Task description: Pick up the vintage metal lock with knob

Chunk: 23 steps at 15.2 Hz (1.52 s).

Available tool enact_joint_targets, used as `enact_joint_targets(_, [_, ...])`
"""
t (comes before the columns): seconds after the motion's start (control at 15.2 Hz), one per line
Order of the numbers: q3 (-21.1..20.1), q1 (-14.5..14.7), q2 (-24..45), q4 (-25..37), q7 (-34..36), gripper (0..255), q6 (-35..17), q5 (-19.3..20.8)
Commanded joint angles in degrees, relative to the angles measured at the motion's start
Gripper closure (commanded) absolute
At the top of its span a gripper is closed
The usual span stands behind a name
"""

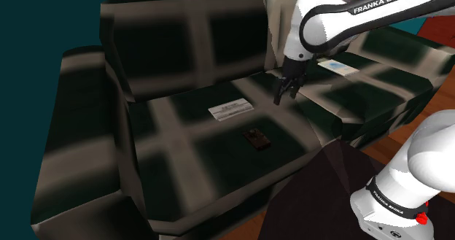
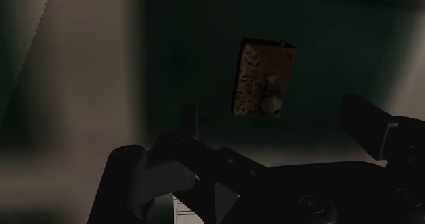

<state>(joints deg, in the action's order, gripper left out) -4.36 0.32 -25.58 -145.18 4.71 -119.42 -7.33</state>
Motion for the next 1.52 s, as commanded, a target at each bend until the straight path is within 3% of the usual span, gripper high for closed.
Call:
enact_joint_targets(0.0, [-0.35,0.42,3.9,-0.35,0.28,0,-3.94,-1.15])
enact_joint_targets(0.73, [-1.67,2.58,28.22,4.14,-1.25,0,-21.63,-8.43])
enact_joint_targets(1.39, [-2.0,2.66,33.69,3.64,-2.94,0,-27.52,-9.76])
enact_joint_targets(1.45, [-2.04,2.7,33.64,3.55,-2.91,255,-27.58,-9.78])
